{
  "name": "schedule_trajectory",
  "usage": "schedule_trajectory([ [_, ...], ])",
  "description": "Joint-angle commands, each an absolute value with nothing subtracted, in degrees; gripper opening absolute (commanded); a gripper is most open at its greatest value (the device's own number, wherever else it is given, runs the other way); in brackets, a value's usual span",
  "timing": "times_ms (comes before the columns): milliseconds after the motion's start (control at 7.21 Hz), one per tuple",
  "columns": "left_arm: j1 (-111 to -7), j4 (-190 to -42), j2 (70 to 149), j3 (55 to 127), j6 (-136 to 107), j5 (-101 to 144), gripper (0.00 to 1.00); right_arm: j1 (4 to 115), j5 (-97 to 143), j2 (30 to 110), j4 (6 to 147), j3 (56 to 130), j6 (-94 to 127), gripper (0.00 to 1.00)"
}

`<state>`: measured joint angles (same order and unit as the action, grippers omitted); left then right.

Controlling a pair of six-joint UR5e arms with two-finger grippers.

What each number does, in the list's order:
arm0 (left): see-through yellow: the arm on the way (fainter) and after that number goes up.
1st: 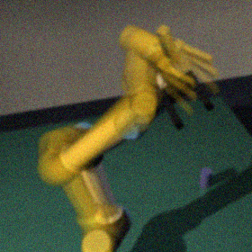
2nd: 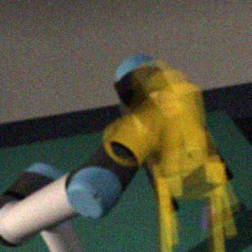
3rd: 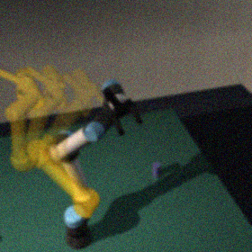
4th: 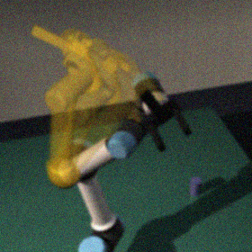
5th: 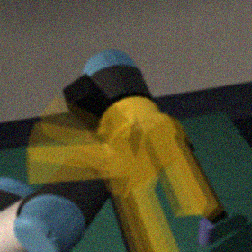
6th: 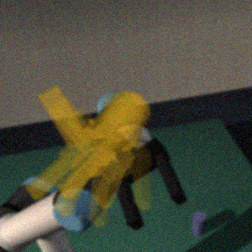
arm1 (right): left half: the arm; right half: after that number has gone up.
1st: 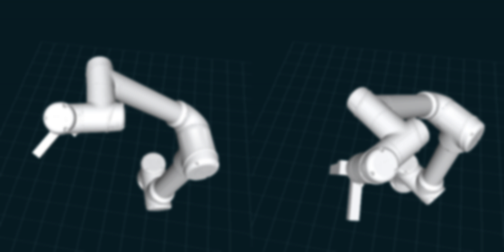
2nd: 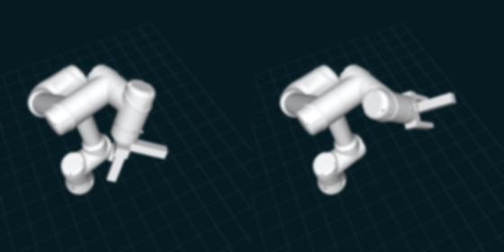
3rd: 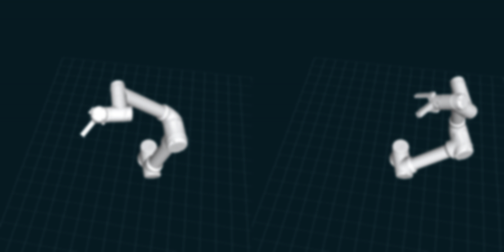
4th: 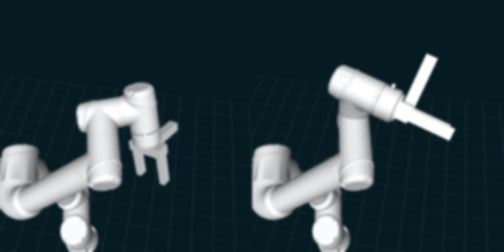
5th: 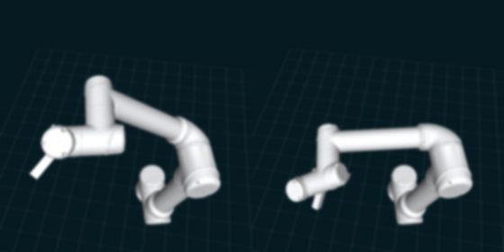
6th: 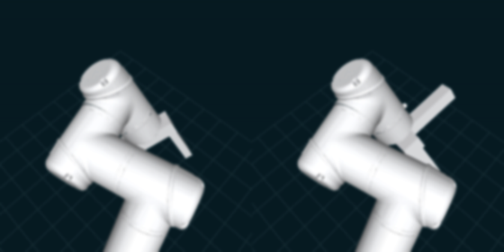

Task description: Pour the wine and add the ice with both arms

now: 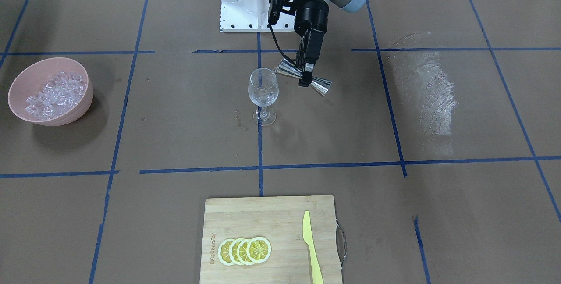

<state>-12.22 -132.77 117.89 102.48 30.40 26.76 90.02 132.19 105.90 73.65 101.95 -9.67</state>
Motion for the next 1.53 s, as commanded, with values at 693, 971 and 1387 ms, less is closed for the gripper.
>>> schedule_trajectory([
  [693, -11.8, -133.2, 120.3, 101.9, 46.1, 20.8, 0.0, 90.1, 132.2, 106.4, 73.7, 102.0, -9.8, 1.0],
  [971, -10.5, -139.8, 120.1, 101.6, 45.4, 20.7, 0.0, 90.1, 132.2, 106.4, 73.7, 102.0, -9.8, 1.0],
  [1387, -10.5, -148.9, 120.0, 100.5, 42.9, 20.1, 0.0, 90.1, 132.2, 106.4, 73.7, 102.3, -9.8, 1.0],
])
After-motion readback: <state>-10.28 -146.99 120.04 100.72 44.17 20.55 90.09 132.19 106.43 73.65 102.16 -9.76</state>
